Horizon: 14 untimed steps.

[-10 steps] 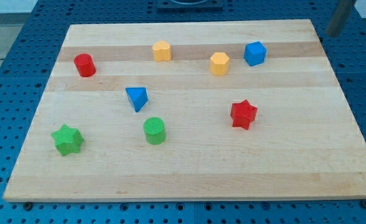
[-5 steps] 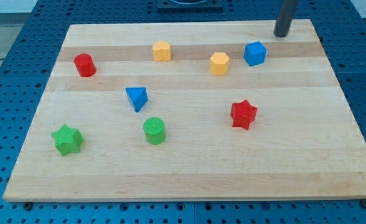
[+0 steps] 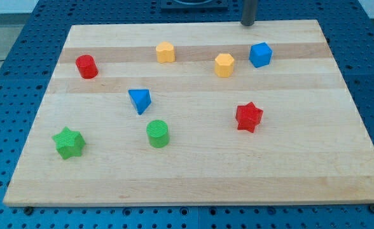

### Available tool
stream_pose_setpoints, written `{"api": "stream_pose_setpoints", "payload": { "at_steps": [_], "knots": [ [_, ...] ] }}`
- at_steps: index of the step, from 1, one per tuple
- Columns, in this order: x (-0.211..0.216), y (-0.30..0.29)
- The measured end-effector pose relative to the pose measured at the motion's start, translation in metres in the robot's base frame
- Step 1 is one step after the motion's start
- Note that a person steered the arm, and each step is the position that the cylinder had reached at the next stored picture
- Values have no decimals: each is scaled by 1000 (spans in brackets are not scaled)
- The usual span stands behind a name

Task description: Push the cube towards the hexagon

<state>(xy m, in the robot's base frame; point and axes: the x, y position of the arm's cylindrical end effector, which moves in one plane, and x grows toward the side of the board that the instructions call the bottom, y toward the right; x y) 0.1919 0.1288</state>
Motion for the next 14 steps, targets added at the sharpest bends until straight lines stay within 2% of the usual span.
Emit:
{"api": "stream_pose_setpoints", "payload": {
  "at_steps": [1,3,4,5,6,7,9,10,11,12,13,14],
  "knots": [
    [2,45],
    [71,81],
    [70,81],
    [38,93],
    [40,96],
    [90,84],
    [90,9],
    [90,-9],
    [67,2],
    [31,43],
    [32,43],
    [58,44]
  ]
}}
